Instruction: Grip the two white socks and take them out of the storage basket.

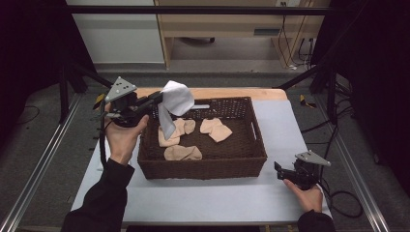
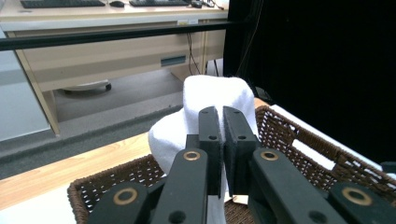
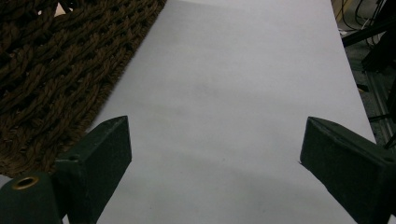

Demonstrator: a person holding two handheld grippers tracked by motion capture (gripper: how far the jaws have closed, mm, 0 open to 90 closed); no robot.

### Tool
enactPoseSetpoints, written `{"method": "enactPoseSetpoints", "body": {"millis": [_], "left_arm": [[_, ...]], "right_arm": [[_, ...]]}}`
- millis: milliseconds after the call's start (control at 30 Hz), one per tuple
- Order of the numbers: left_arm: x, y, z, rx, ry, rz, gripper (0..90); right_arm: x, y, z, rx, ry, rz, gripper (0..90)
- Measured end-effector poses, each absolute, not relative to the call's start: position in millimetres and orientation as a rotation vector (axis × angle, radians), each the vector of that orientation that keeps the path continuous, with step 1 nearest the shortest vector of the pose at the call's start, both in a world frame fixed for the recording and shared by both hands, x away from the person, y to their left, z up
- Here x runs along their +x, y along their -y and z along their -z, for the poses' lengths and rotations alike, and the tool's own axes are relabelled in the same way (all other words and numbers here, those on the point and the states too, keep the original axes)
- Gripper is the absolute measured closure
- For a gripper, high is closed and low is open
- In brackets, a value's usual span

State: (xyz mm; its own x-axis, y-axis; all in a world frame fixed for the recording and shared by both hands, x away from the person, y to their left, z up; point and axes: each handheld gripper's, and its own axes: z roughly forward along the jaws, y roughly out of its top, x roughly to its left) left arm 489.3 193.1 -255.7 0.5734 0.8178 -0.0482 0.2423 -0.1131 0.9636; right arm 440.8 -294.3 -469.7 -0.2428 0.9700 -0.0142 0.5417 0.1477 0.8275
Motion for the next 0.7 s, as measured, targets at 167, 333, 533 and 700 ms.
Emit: {"method": "enactPoseSetpoints", "body": {"millis": [167,333,533,700], "left_arm": [[481,-204,243,1.632,-0.891,-0.637,86.2],[470,-226,233,1.614,-0.909,-0.673,86.2],[459,-252,229,1.588,-0.932,-0.697,86.2],[447,-285,235,1.569,-0.986,-0.727,86.2]], "right_arm": [[440,295,469,1.443,-1.857,-0.974,9.1],[441,294,469,1.440,-1.860,-0.971,9.2],[440,294,469,1.442,-1.859,-0.967,9.2],[440,294,470,1.444,-1.863,-0.962,9.2]]}}
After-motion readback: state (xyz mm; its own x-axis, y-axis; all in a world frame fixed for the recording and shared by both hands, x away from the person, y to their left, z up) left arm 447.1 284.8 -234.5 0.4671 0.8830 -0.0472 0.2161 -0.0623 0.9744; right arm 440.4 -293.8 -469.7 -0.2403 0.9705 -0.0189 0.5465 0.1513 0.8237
